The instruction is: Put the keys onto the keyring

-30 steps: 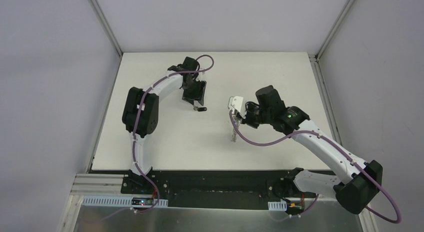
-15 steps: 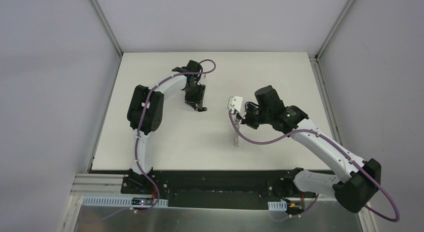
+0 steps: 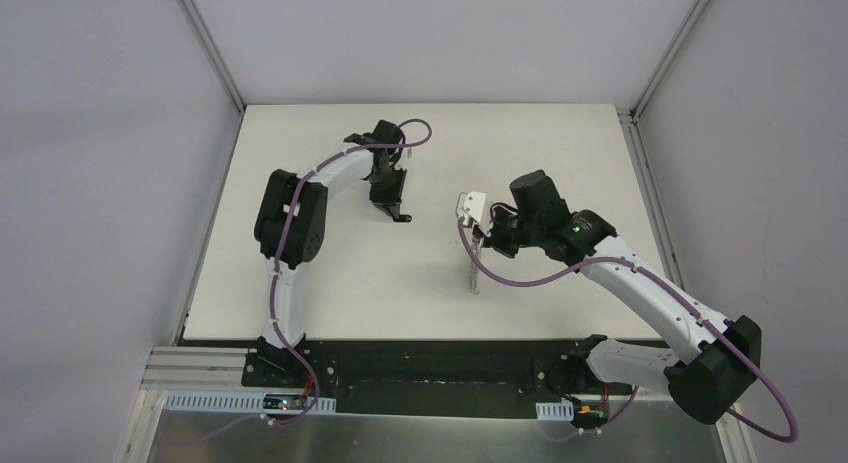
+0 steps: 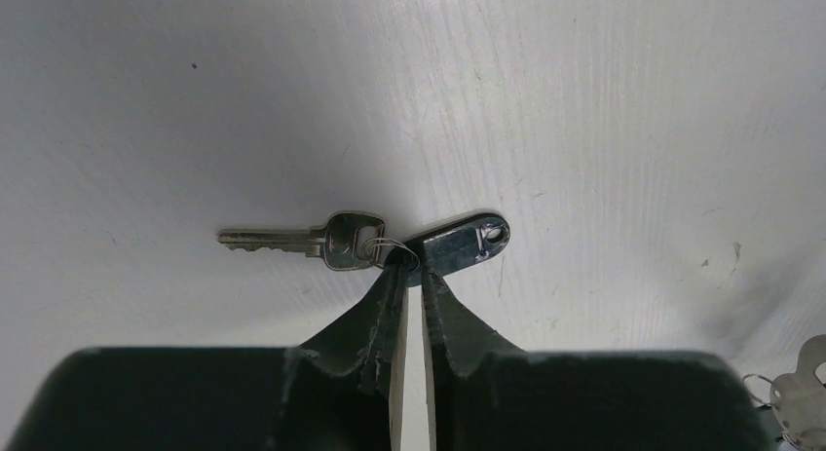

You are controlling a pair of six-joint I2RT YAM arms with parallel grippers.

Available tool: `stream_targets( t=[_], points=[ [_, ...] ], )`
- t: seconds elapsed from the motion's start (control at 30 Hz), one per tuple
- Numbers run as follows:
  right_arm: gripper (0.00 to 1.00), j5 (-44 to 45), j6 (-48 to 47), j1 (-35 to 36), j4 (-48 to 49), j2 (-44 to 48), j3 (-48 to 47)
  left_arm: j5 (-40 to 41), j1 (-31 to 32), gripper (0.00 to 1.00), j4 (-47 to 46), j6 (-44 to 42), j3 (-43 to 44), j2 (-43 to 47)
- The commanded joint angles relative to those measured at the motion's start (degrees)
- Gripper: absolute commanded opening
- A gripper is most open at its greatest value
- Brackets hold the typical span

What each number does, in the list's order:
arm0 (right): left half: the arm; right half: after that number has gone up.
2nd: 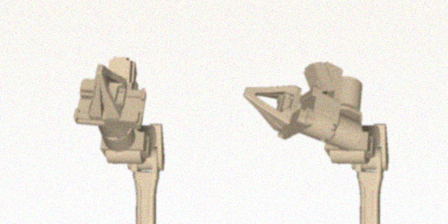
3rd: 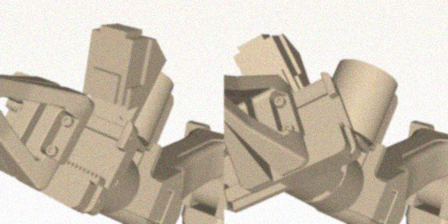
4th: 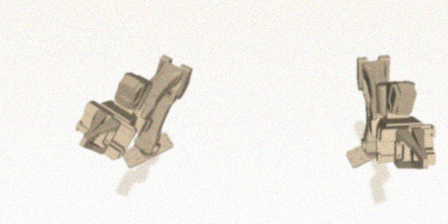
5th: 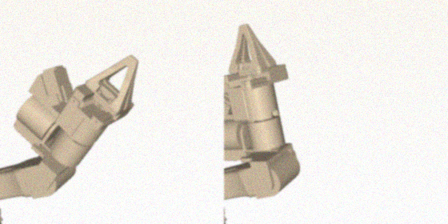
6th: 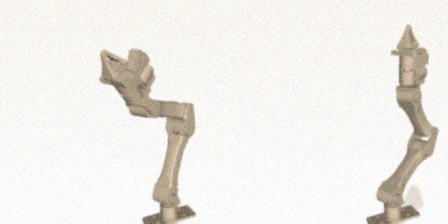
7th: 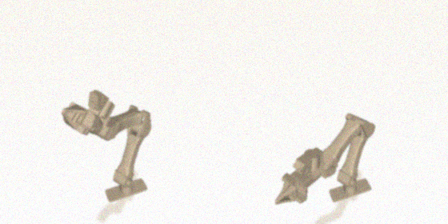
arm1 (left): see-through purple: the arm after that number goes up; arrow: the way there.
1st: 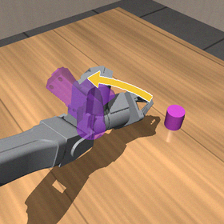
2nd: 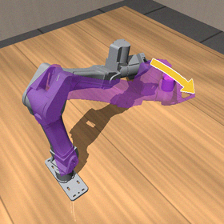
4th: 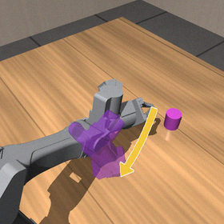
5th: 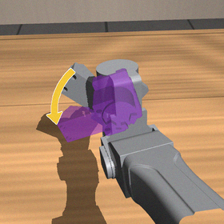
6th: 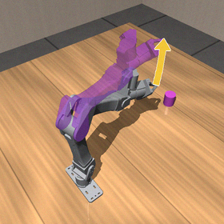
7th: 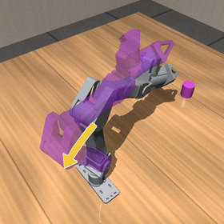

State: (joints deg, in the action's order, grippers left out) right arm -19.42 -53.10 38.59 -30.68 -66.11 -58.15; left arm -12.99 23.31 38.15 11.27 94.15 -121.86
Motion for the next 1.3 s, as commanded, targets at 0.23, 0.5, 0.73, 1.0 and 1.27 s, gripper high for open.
stream_targets(
  t=[0.23,0.5,0.73,1.0,1.27],
  points=[
    [0.0,-2.11,0.85,-0.21,1.2,-0.64,-0.06,0.72,1.81,0.02,1.97,-4.84,-0.31,5.1],
    [0.0,-2.01,0.88,-0.34,1.08,-0.43,-0.06,-0.06,2.25,0.01,1.23,-8.31,-2.1,8.76],
    [0.0,-2.2,1.02,-0.44,1.1,-0.68,-0.24,7.42,3.85,0.35,1.77,-10.74,0.9,5.83],
    [0.0,-2.11,1.03,-0.49,0.88,-0.53,-0.13,12.69,5.49,0.41,2.15,-12.09,3.41,1.97],
    [0.0,-2.11,1.03,-0.71,0.9,0.09,0.29,16.07,6.17,0.41,2.98,-12.35,5.01,-0.94]
  ],
)
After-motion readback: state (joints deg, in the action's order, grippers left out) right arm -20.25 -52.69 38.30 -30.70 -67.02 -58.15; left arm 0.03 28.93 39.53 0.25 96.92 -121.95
